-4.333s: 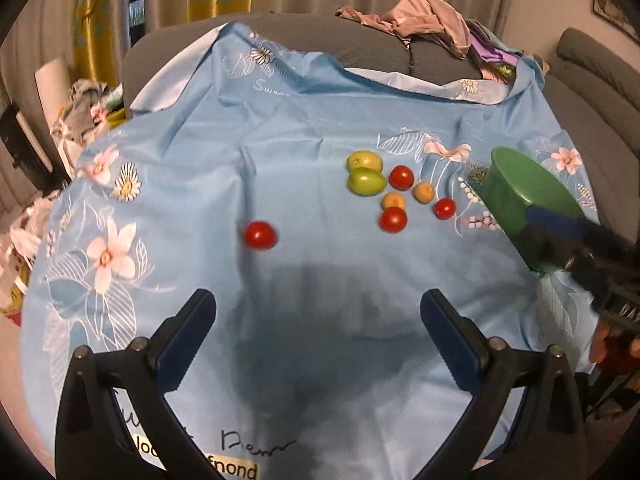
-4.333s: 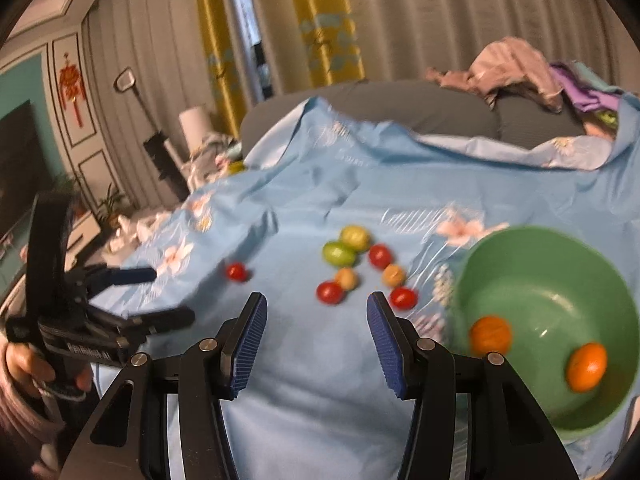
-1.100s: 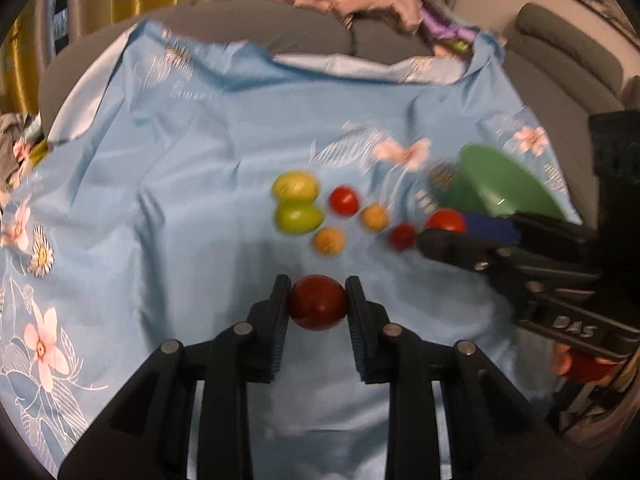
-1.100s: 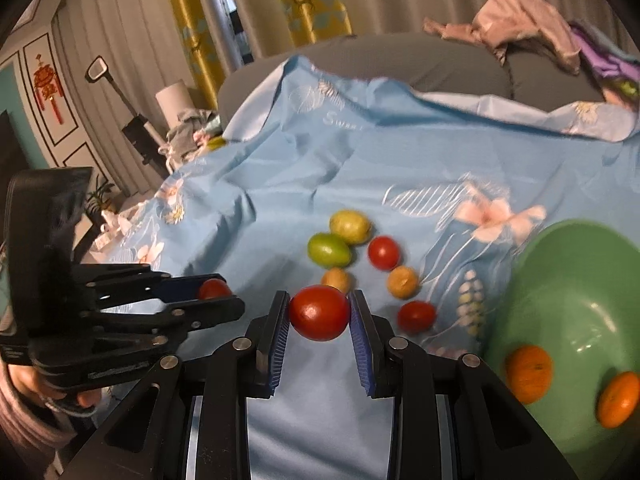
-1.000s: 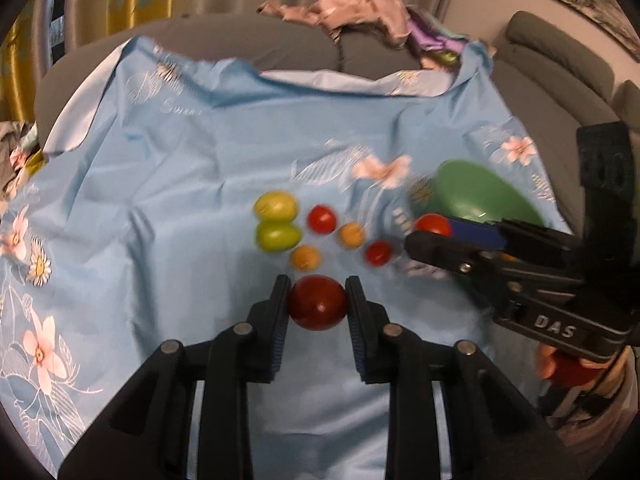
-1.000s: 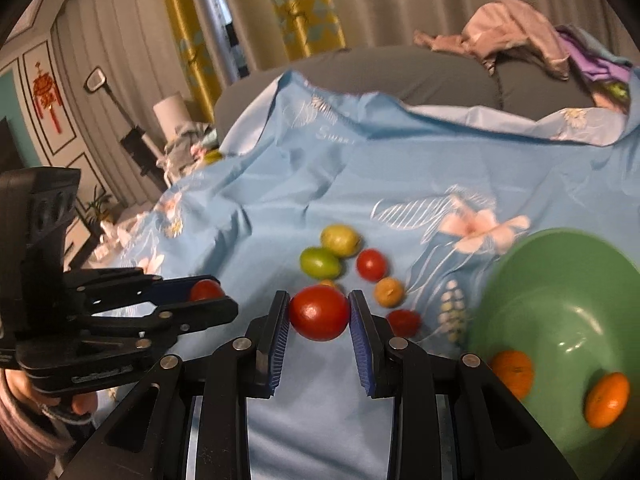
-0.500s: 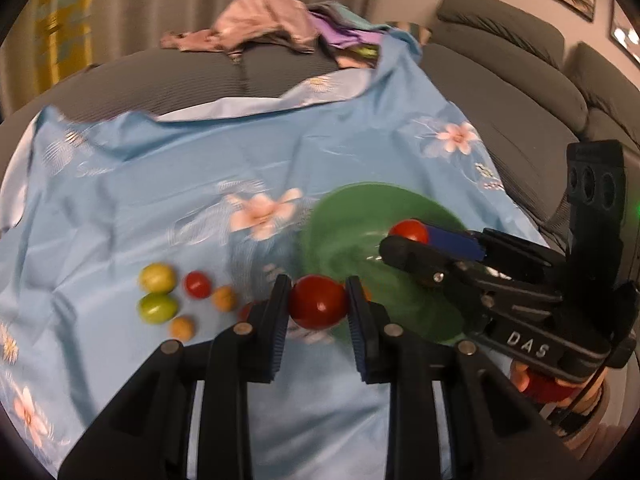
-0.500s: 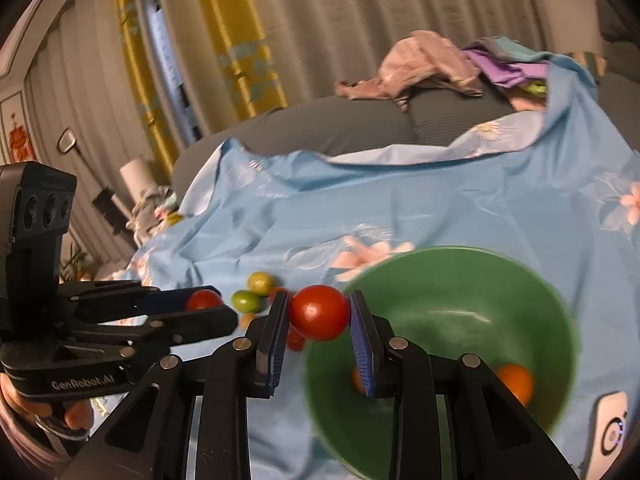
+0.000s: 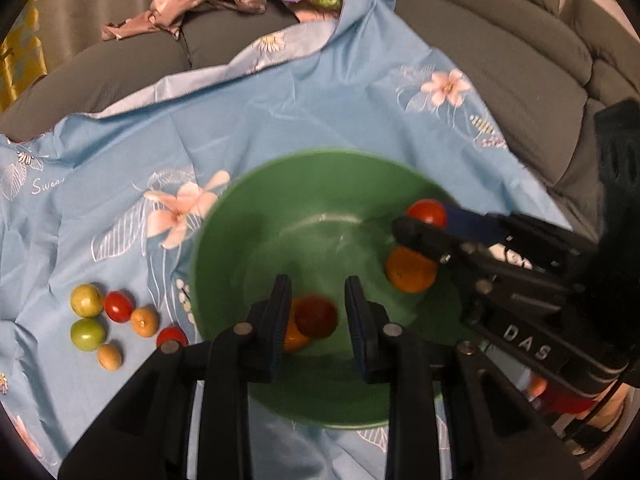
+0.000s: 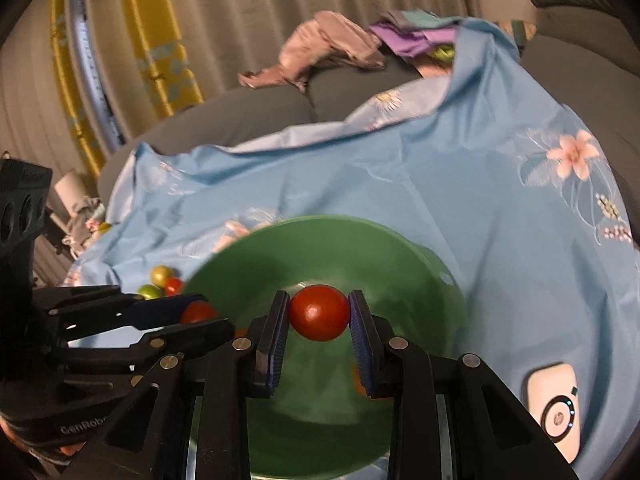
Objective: Organize fruits
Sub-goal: 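Carry the cherry tomato into the green bowl and open the right gripper, then withdraw the right gripper from the bowl back over the remaining fruit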
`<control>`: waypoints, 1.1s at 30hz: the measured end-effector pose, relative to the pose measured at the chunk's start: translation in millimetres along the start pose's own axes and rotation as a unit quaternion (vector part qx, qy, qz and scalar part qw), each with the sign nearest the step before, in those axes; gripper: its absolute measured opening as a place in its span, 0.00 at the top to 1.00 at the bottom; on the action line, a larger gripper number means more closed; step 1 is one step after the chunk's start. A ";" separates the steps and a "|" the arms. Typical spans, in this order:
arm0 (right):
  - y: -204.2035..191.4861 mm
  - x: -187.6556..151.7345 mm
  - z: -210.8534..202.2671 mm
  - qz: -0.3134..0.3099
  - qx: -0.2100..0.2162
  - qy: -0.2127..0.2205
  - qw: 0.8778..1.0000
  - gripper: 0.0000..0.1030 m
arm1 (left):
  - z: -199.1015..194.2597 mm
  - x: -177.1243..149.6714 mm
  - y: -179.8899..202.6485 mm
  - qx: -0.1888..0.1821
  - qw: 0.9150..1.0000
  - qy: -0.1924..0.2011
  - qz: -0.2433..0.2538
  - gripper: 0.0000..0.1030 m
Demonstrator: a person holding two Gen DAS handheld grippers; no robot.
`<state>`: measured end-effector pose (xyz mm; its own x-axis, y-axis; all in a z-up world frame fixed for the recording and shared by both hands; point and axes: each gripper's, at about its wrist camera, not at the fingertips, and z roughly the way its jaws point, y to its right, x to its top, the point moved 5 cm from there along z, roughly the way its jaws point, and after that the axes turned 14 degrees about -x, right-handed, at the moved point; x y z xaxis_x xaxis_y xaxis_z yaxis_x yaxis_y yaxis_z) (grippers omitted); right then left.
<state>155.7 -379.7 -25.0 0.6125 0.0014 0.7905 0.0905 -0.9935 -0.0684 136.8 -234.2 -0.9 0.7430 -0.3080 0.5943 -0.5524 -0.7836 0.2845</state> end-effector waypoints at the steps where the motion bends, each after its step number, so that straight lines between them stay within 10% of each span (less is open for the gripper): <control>1: 1.7 -0.4 1.1 -0.001 -0.006 -0.002 1.000 0.69 | 2.8 -0.2 -0.2 0.000 1.000 -0.004 -0.001 0.74; 6: 7.6 -2.6 5.0 -0.006 -0.028 -0.008 1.000 0.69 | 10.9 -0.5 0.2 0.000 1.000 -0.015 -0.005 0.72; 10: 12.7 -1.1 4.3 0.007 -0.030 -0.008 0.999 0.69 | 7.2 0.1 1.9 0.003 1.000 -0.009 -0.005 0.40; 16: 13.8 0.9 0.2 0.016 -0.024 -0.005 1.000 0.66 | -9.7 -1.3 1.3 0.016 1.000 0.020 -0.007 0.24; 33: -33.5 10.4 -25.8 0.003 0.069 0.037 0.997 0.65 | -81.9 -78.1 -49.7 0.066 0.989 0.076 -0.111 0.13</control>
<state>138.8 -349.3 1.2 0.5544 -0.0173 0.8321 0.1985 -0.9682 -0.1523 75.3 -127.0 0.1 0.7692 -0.0434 0.6376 -0.3200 -0.8897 0.3256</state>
